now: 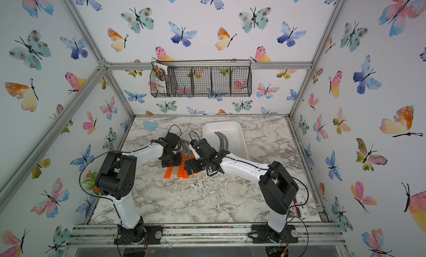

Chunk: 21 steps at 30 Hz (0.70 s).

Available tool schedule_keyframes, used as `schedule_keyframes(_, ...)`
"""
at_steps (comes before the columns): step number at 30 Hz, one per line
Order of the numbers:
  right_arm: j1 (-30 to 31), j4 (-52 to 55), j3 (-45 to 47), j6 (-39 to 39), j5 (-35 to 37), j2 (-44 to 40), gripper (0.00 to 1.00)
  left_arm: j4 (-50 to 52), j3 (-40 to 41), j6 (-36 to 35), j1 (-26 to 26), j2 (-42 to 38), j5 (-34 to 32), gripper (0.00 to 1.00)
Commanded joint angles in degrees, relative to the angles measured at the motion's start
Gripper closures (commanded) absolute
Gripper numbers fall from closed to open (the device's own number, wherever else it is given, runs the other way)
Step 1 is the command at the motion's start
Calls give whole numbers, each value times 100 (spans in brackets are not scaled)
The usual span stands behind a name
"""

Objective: Put small sickles into storage boxes
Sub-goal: Pick up the sickle at the center of the board.

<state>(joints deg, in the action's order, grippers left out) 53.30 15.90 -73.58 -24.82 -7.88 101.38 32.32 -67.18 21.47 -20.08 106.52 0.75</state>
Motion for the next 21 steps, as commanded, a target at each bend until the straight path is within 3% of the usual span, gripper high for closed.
schedule_keyframes(1,25,45,96,60,86,-188,2,87,44,-8,12,308,28,83)
schedule_keyframes(3,23,70,98,60,105,-220,2,189,-46,6,12,264,23,95)
schedule_keyframes(5,23,77,121,72,134,-271,2,264,-115,9,10,163,-18,99)
schedule_keyframes(21,23,124,54,128,293,-469,2,809,-783,53,6,-325,-58,100)
